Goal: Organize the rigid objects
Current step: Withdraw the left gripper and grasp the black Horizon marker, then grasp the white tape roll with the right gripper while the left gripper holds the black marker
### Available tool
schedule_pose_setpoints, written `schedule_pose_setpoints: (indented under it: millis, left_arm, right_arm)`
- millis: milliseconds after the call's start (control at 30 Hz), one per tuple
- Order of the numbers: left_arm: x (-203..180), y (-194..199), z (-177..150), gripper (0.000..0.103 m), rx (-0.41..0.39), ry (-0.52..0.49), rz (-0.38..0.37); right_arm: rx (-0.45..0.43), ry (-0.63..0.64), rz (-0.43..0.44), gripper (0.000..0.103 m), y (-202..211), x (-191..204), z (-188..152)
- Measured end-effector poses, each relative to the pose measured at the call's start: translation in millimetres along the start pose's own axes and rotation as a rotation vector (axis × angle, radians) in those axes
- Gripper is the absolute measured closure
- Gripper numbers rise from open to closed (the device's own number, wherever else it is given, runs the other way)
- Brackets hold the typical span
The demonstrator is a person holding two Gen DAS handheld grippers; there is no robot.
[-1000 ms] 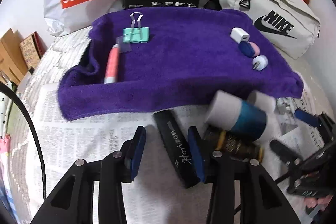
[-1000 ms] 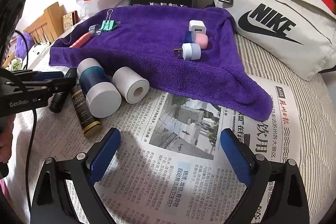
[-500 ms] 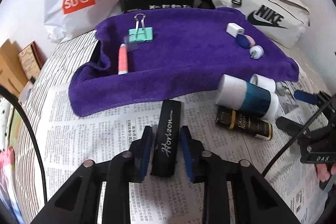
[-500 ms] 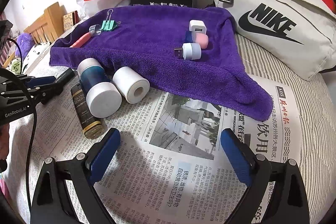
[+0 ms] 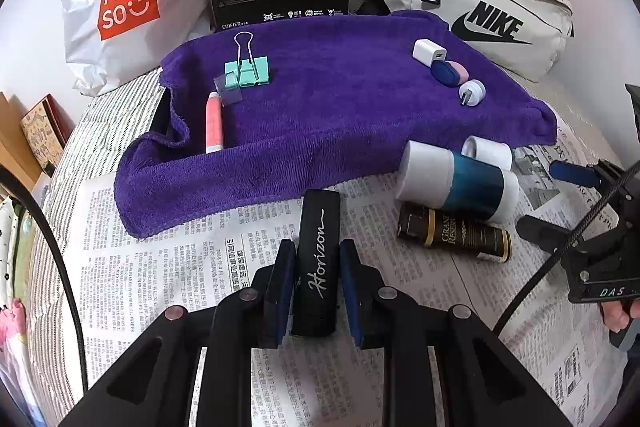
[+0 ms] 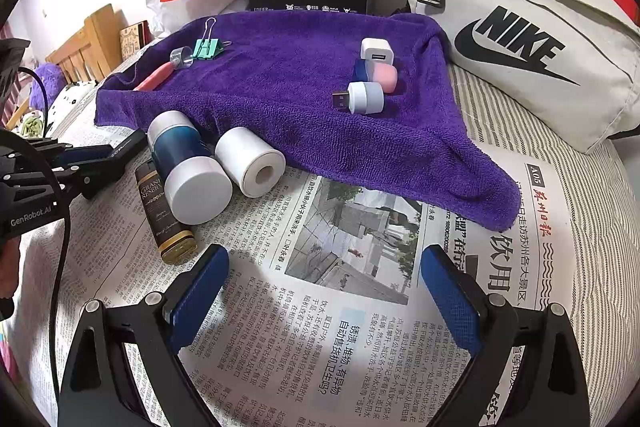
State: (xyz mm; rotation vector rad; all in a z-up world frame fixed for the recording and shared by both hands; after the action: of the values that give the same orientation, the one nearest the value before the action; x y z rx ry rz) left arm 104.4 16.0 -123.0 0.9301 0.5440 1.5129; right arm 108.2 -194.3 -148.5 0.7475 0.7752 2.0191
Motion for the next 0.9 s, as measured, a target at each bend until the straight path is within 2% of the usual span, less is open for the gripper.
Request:
schedule_pose_setpoints:
  millis: [233, 500, 733, 900]
  left_arm:
    - [1, -1, 1, 0.081, -0.007, 0.007, -0.001]
    - [25, 6, -15, 0.081, 0.021, 0.061, 0.019]
    - [32, 5, -21, 0.081, 0.015, 0.075, 0.019]
    - [34, 5, -22, 0.081, 0.013, 0.086, 0.01]
  right_arm:
    - [0.0, 0.0, 0.0, 0.007, 0, 0, 0]
    - [0.001, 0.003, 0.008, 0.007, 2, 2, 1]
    - [-0.035, 0.035, 0.031, 0.018, 12, 12, 7]
    - [-0.061, 0.066, 0.033, 0.022, 15, 14, 24]
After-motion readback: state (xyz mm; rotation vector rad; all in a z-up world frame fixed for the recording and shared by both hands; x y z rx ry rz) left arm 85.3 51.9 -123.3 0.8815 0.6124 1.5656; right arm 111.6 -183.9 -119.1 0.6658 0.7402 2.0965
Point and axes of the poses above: each gripper's, at about its wrist camera, not at the fingertips, and y roughly against the way its jaws point, x to its left, z to its top, the point moved 1 cm from there along -y, roughly the way its jaws point, and after that the axes turned 15 degrees about z, right-handed, at the moved point
